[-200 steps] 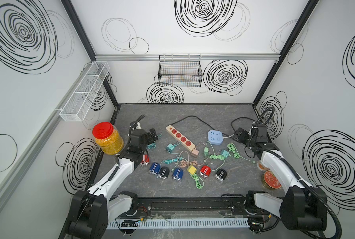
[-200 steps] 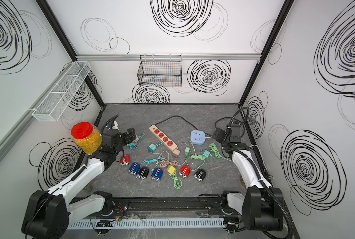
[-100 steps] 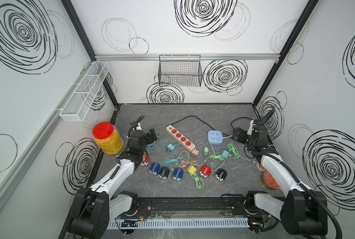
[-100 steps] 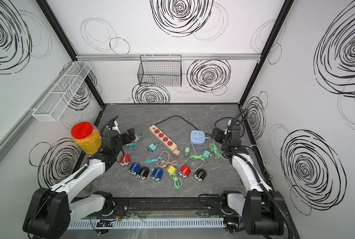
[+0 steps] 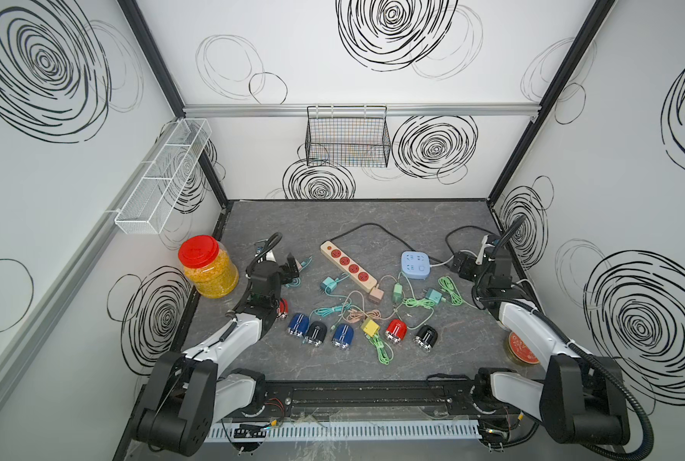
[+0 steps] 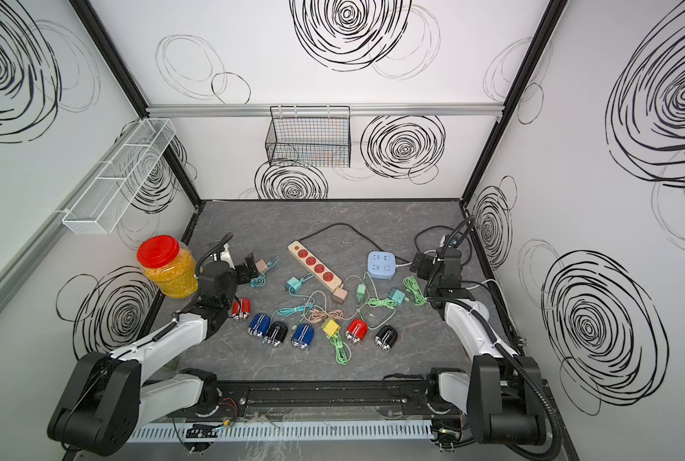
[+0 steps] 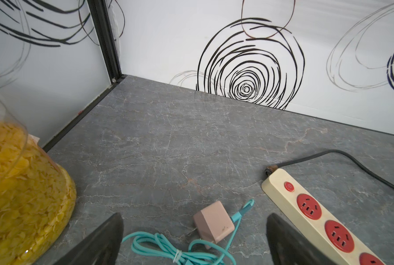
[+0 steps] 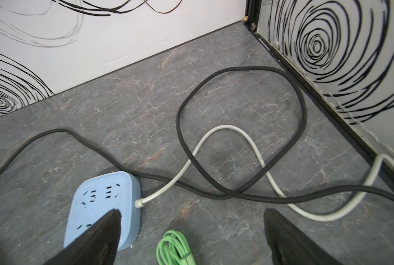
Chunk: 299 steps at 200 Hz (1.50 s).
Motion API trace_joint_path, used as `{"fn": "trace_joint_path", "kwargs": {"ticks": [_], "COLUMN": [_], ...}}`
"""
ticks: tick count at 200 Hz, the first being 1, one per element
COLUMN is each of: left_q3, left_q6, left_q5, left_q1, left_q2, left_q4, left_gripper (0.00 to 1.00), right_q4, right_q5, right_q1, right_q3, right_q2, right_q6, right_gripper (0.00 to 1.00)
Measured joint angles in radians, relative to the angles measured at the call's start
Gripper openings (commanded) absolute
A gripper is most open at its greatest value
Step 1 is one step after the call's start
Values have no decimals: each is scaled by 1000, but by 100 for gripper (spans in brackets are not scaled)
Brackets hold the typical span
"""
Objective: Unplug the electric shaver
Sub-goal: Reset both arms
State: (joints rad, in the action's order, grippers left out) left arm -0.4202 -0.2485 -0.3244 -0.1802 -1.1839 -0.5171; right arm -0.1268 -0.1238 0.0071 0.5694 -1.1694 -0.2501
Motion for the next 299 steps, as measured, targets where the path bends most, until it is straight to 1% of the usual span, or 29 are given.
{"fn": "trace_joint_path", "kwargs": {"ticks": [53, 96, 161, 185, 214, 252, 267, 286, 299], "left_q3": [10, 49, 75, 103, 103, 104, 106, 122, 137], "left_q6": [48, 49, 57, 62, 89, 127, 146, 167, 180], "left_q5": [-18, -17, -39, -43, -43, -30, -2, 46, 79], "left_q1": [16, 71, 105, 114, 116, 118, 119, 125, 128], "left_q2": [-2, 7, 3, -38, -111, -170, -186, -229, -248], "left_q4": [-67, -117, -181, -228, -272, -347, -374, -466, -487], "left_gripper": [99, 99, 99, 99, 99, 99, 99, 99, 99], "right_q4": [-49, -65, -72, -75, -89, -124, -133, -154, -167], "right_q5": [-9, -1, 8, 10, 6, -16, -20, -23, -26], "right_q1": [-45, -45, -45, -44, -42, -38, -37, -36, -35], "right_q3": [-1, -22, -35, -43, -49, -83, -94, -111, -123], "right_q2": [1, 27, 50, 50, 48, 50, 51, 55, 58], "right_q6": [21, 24, 24, 26, 27, 31, 36, 42, 46], "right_gripper": [100, 100, 100, 100, 99, 100, 99, 100, 100]}}
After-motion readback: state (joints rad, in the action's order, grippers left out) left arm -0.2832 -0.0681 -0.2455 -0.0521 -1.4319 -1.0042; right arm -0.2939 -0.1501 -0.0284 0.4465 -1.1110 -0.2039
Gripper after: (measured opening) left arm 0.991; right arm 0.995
